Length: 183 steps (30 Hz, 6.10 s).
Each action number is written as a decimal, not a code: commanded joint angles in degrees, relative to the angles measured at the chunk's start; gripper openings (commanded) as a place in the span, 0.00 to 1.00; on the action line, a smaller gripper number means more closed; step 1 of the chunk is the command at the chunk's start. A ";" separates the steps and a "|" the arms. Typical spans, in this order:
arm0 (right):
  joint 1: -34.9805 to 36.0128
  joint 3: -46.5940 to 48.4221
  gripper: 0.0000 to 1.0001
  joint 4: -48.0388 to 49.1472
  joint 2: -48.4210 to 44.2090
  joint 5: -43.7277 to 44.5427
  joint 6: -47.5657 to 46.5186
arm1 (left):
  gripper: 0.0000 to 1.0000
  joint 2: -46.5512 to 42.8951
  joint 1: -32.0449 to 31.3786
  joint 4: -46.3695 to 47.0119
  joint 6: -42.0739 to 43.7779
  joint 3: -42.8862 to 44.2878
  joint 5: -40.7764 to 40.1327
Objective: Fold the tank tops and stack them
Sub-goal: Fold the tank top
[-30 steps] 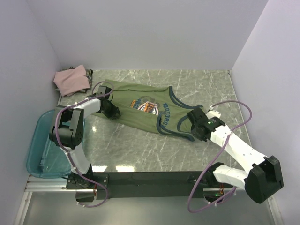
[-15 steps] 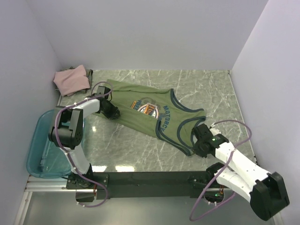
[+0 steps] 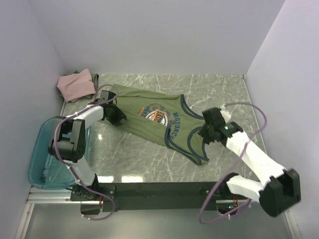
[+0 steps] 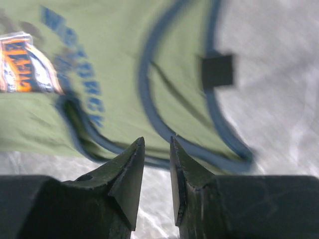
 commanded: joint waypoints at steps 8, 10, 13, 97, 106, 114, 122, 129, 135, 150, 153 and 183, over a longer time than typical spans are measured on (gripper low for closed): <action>2.62 15.36 0.32 15.90 25.07 -7.47 -3.92 | 0.41 -3.56 0.99 0.67 0.22 4.90 -3.63; 6.29 12.47 0.32 21.59 24.81 -9.23 -1.54 | 0.40 -2.41 0.99 1.29 -0.57 5.52 -4.77; 11.49 14.89 0.33 24.43 27.44 -8.00 -1.43 | 0.39 -0.47 1.34 -1.24 -0.84 7.54 -12.49; -12.76 52.18 0.45 10.99 59.97 -13.37 -27.63 | 0.45 8.23 -0.76 -15.49 -19.91 14.75 -16.38; -13.02 51.47 0.45 11.17 59.70 -13.10 -27.36 | 0.33 8.85 -0.76 -15.41 -19.65 16.07 -16.11; -13.37 51.74 0.44 11.26 59.62 -13.28 -27.80 | 0.10 9.02 -0.33 -14.44 -19.03 16.59 -15.32; -14.08 52.97 0.47 11.17 60.76 -15.64 -29.65 | 0.01 9.11 0.38 -13.39 -17.81 16.77 -14.01; -14.34 53.32 0.51 12.66 61.37 -17.32 -30.35 | 0.01 8.32 0.90 -13.21 -16.40 17.65 -13.74; -14.43 57.97 0.50 10.82 64.62 -17.32 -30.53 | 0.01 8.06 1.52 -12.68 -14.99 18.26 -13.04; -14.60 56.83 0.41 11.17 65.68 -17.40 -28.60 | 0.01 7.97 2.57 -12.15 -13.32 19.85 -11.89; -14.60 57.27 0.31 10.73 66.29 -17.58 -28.25 | 0.01 7.88 2.58 -11.98 -13.23 19.93 -11.72; -14.69 54.02 0.19 10.99 64.98 -17.85 -26.31 | 0.01 8.14 2.84 -12.42 -12.88 21.52 -11.72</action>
